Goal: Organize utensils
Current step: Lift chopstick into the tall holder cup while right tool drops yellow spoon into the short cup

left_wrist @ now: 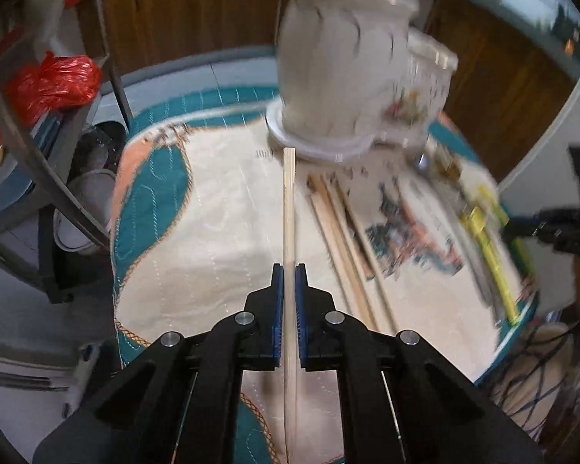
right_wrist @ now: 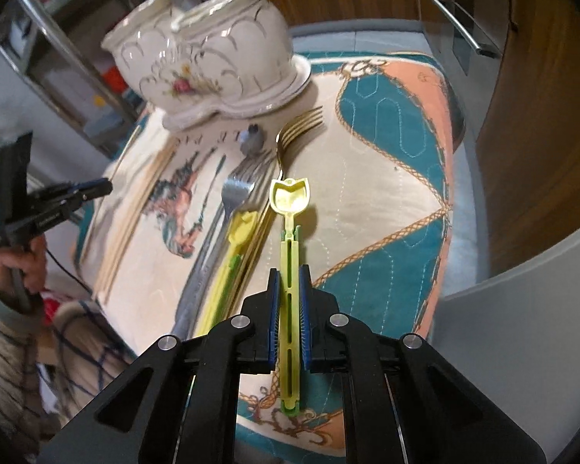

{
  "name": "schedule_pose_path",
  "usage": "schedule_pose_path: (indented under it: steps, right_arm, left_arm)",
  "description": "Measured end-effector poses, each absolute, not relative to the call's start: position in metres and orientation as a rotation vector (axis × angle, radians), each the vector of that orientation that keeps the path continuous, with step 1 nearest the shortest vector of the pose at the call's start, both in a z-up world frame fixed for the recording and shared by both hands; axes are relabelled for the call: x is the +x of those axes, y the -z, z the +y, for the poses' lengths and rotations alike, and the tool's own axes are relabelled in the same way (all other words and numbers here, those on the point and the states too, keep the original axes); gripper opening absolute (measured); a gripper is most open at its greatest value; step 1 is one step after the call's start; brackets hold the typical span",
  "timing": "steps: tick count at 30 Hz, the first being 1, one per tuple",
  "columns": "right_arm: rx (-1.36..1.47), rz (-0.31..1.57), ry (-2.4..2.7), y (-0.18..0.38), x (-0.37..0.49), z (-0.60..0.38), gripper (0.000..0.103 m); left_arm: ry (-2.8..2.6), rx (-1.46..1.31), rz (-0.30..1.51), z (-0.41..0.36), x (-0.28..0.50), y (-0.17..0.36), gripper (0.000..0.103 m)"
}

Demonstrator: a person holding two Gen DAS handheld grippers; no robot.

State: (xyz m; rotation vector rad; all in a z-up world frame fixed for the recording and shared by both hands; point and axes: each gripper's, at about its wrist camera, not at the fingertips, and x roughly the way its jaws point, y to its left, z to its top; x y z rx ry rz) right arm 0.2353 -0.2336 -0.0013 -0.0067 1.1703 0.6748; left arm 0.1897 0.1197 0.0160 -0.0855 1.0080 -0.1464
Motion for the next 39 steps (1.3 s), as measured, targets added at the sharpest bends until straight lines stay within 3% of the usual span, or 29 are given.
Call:
schedule_pose_path:
  steps: [16, 39]
  right_arm:
    - [0.169, 0.757, -0.809, -0.049, 0.231, -0.213, 0.01]
    - [0.217, 0.392, -0.766, -0.1, 0.3, -0.172, 0.01]
  left_arm:
    - [0.197, -0.256, 0.53, 0.107, 0.172, -0.086, 0.006]
    - [0.154, -0.296, 0.122, 0.09, 0.246, -0.154, 0.006]
